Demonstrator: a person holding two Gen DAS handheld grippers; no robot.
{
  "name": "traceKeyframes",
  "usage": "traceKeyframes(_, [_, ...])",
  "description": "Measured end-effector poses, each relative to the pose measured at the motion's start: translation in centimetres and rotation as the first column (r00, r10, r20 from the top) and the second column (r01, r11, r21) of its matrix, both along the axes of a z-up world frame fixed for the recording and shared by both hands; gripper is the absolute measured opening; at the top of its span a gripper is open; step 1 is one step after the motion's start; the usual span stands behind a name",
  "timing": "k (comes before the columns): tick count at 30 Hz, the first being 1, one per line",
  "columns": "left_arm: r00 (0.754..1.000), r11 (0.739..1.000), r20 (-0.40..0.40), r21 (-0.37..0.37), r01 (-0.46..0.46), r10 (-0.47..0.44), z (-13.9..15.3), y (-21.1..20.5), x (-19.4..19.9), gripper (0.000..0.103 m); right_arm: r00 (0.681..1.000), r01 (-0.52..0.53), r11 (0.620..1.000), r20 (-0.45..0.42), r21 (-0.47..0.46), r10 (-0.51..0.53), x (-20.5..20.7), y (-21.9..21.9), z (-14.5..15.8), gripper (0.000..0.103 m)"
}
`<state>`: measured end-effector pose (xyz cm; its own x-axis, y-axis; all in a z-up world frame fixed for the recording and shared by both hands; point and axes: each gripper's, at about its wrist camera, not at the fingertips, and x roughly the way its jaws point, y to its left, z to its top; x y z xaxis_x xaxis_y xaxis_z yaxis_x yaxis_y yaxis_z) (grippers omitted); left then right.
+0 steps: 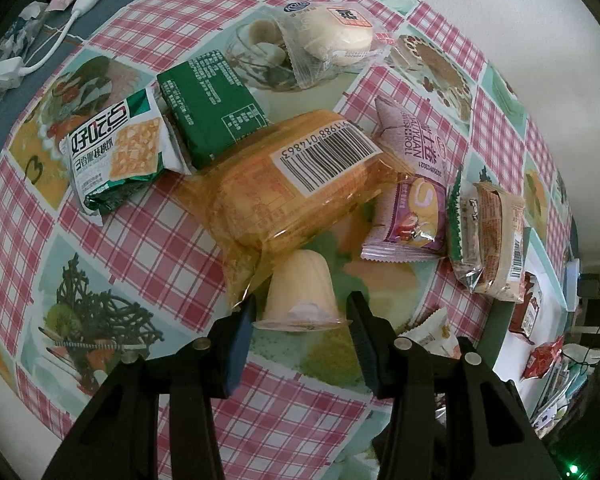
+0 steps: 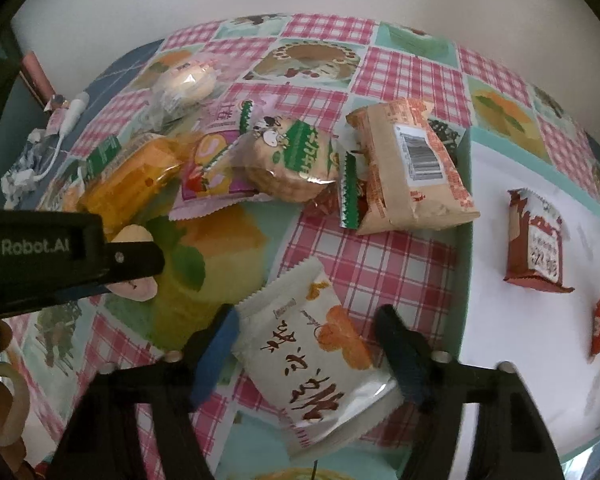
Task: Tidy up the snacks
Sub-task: 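Grasp the white printed pastry packet with the right tool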
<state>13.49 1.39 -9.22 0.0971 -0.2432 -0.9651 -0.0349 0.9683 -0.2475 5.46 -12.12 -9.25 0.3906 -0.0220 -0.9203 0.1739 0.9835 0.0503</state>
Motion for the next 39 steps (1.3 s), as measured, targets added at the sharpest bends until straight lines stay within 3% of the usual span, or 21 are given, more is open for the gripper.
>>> traceKeyframes(2, [1.0, 1.0, 0.001, 0.003, 0.001, -0.001, 0.0, 0.0, 0.0, 0.049, 1.0, -0.006, 1.0, 0.004, 0.0, 0.006, 0.0, 0.2, 0.2, 0.052])
traceKeyframes(12, [1.0, 1.0, 0.006, 0.014, 0.007, -0.007, 0.0, -0.5, 0.1, 0.048, 1.0, 0.011, 0.999, 0.024, 0.049, -0.012, -0.3, -0.7, 0.7, 0.039])
traceKeyframes(14, [1.0, 1.0, 0.007, 0.014, 0.008, -0.008, 0.1, -0.5, 0.0, 0.048, 0.999, 0.017, 0.998, 0.038, 0.061, -0.019, -0.5, -1.0, 1.1, 0.026])
traceKeyframes(17, [1.0, 1.0, 0.01, 0.019, 0.013, -0.013, 0.1, -0.7, 0.0, 0.048, 0.999, 0.019, 0.997, 0.047, 0.074, -0.022, -0.6, -1.4, 1.6, 0.024])
traceKeyframes(28, [1.0, 1.0, 0.008, 0.01, 0.012, -0.012, 0.0, -0.2, 0.1, 0.048, 0.996, 0.078, 0.971, 0.015, 0.226, -0.083, -1.0, -2.9, 0.8, 0.026])
traceKeyframes(30, [1.0, 1.0, 0.007, 0.007, 0.011, -0.011, 0.0, -0.2, 0.1, 0.048, 0.997, 0.079, 0.968, 0.005, 0.24, -0.082, -1.0, -3.0, 0.6, 0.033])
traceKeyframes(32, [1.0, 1.0, 0.006, 0.006, 0.01, -0.01, -0.1, -0.1, 0.1, 0.048, 0.997, 0.074, 0.966, -0.007, 0.248, -0.075, -1.0, -2.8, 0.4, 0.058])
traceKeyframes(33, [1.0, 1.0, 0.006, 0.006, 0.01, -0.01, -0.1, -0.1, 0.1, 0.048, 0.998, 0.069, 0.967, -0.002, 0.245, -0.071, -1.1, -2.6, 0.5, 0.062])
traceKeyframes(39, [1.0, 1.0, 0.006, 0.004, 0.009, -0.009, -0.1, 0.1, 0.1, 0.048, 1.0, 0.006, 0.984, -0.023, 0.176, -0.002, -1.4, -1.1, 0.5, 0.062])
